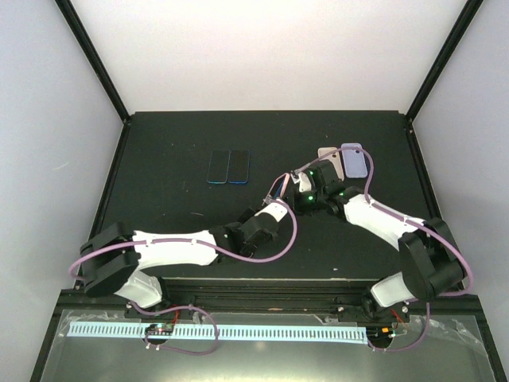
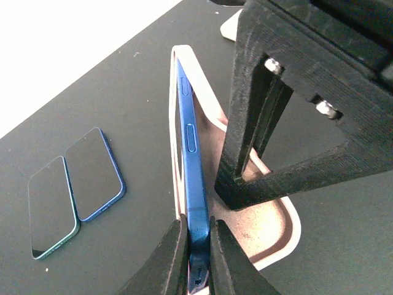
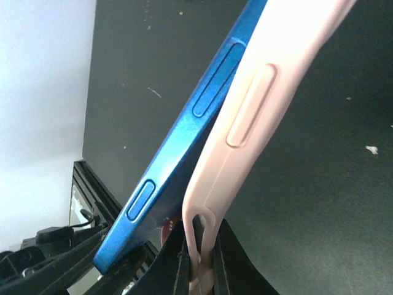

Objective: Take the phone out of the phone case
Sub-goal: Remove the phone case from the phone, then place the phone case at the center of the board.

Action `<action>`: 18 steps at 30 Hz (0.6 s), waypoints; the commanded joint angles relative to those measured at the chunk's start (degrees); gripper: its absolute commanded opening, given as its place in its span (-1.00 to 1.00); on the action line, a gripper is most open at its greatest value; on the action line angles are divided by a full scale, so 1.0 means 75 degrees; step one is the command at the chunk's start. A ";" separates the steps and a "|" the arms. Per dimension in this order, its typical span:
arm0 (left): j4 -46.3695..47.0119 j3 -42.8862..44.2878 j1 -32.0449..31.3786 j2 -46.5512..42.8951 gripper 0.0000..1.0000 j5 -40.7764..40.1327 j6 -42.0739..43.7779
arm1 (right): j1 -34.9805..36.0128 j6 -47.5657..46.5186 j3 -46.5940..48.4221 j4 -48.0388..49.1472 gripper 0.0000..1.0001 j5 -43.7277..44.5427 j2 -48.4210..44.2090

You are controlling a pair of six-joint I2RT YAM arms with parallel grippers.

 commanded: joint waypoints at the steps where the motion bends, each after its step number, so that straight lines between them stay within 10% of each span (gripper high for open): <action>1: -0.0198 -0.0053 0.0101 -0.1221 -0.97 -0.0845 -0.0778 | -0.0265 -0.0842 -0.0034 -0.0755 -0.99 0.2042 -0.0079; 18: -0.1240 -0.1340 0.0125 -0.4168 -0.97 -0.0703 -0.2008 | -0.0405 -0.1960 0.0625 -0.1233 -0.99 0.2663 0.0155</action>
